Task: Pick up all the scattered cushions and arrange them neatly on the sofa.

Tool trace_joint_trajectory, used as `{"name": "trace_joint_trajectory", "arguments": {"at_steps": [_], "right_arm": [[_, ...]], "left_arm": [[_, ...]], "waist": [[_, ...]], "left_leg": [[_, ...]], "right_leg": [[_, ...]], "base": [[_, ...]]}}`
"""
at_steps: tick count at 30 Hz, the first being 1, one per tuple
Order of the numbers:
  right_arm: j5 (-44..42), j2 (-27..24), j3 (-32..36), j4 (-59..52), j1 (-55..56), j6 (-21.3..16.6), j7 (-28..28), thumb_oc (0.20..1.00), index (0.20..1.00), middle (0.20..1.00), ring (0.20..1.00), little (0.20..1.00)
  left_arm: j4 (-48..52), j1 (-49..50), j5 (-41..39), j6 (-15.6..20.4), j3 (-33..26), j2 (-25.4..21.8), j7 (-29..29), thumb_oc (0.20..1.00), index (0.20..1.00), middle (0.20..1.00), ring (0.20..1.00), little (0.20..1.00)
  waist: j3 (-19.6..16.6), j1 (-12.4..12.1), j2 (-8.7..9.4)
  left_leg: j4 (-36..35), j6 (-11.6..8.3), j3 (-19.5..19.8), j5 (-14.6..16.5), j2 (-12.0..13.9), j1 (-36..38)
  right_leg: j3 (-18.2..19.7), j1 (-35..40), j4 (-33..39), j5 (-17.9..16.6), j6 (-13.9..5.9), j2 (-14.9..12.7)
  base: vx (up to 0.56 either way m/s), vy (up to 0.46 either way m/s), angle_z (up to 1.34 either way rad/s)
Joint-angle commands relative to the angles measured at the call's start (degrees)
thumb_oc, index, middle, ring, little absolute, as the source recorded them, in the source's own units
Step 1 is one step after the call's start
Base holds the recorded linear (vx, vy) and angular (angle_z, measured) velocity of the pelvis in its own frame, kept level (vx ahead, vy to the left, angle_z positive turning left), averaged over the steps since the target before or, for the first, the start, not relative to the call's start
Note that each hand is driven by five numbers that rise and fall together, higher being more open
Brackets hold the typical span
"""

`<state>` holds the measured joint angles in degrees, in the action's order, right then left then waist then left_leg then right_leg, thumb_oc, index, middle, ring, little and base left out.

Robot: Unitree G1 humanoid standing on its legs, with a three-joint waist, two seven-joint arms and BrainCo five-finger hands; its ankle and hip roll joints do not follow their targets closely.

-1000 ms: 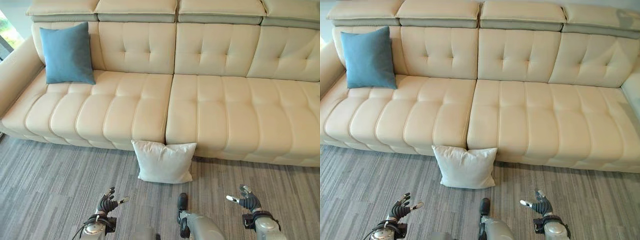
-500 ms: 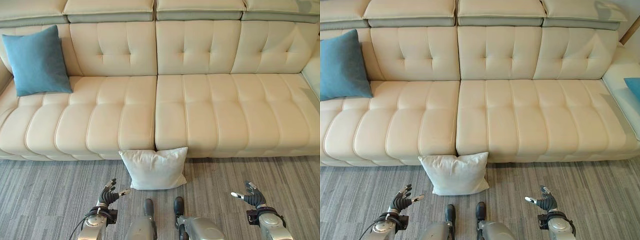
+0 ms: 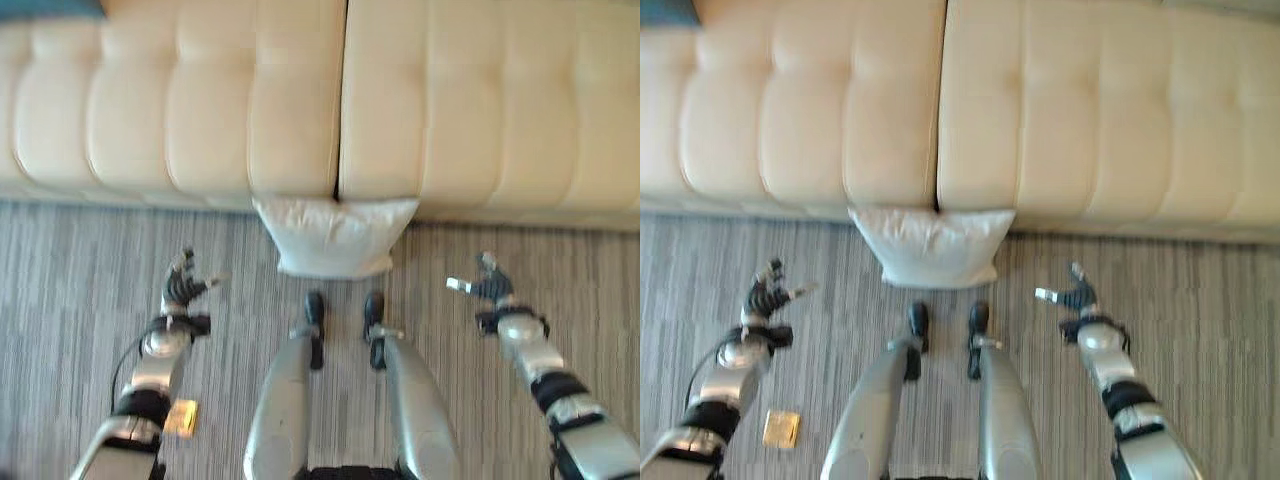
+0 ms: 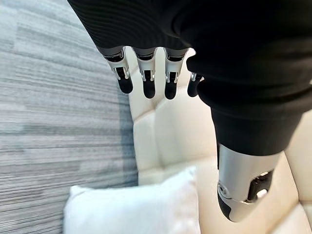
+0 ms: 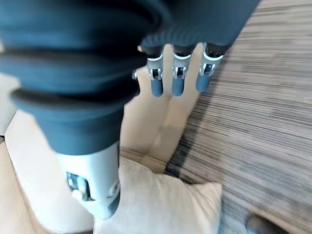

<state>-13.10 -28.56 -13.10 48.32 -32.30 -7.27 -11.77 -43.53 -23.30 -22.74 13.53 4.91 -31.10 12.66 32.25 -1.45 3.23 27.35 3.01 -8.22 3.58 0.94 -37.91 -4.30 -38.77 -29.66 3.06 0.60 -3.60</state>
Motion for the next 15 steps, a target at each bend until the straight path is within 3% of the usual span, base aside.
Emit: {"name": "trace_joint_trajectory", "arguments": {"at_steps": [1,6,14,15], "right_arm": [[-6.29,-4.44,-3.68,5.46,-6.45,-1.61,-3.98,1.0,1.0,1.0,1.0,1.0],[-12.56,-5.35,-6.36,8.96,-20.28,-2.2,-6.57,1.0,1.0,1.0,1.0,1.0],[-18.93,2.43,-13.12,8.78,-37.54,-4.1,-9.16,1.0,1.0,1.0,1.0,1.0],[-19.6,3.99,-13.72,7.5,-38.64,-4.87,-9.16,0.865,0.865,0.865,0.865,0.865]], "left_arm": [[-3.87,-6.22,-6.11,3.74,3.13,-4.69,3.75,1.0,1.0,1.0,1.0,1.0],[-6.94,-17.41,-7.04,3.32,8.62,-6.85,4.56,1.0,1.0,1.0,1.0,1.0],[-9.31,-36.49,-8.06,2.87,19.3,-4.13,5.0,1.0,1.0,1.0,1.0,1.0],[-8.98,-38.14,-8.04,2.99,20.02,-3.14,5.01,1.0,1.0,1.0,1.0,1.0]], "waist": [[-3.09,0.55,0.3],[-2.47,1.32,-0.86],[-2.48,0.97,-3.65],[-2.5,0.91,-3.83]], "left_leg": [[10.13,-3.65,2.45,8.01,1.32,-9.0],[17.19,-3.43,2.88,8.46,1.17,-23.94],[24.66,-2.51,3.31,9.75,-0.45,-35.75],[24.88,-2.42,3.57,9.75,-0.53,-36.01]], "right_leg": [[3.46,-7.55,-2.74,3.49,-4.0,-4.67],[5.36,-22.84,-11.27,5.75,-3.02,-4.25],[7.12,-35.9,-21.51,8.43,-1.95,-3.91],[7.0,-36.18,-21.97,8.69,-1.72,-3.89]], "base": [[-0.15,0.009,0.07],[-0.04,-0.006,0.05],[0.01,-0.018,0.04],[0.01,-0.055,0.09]]}}
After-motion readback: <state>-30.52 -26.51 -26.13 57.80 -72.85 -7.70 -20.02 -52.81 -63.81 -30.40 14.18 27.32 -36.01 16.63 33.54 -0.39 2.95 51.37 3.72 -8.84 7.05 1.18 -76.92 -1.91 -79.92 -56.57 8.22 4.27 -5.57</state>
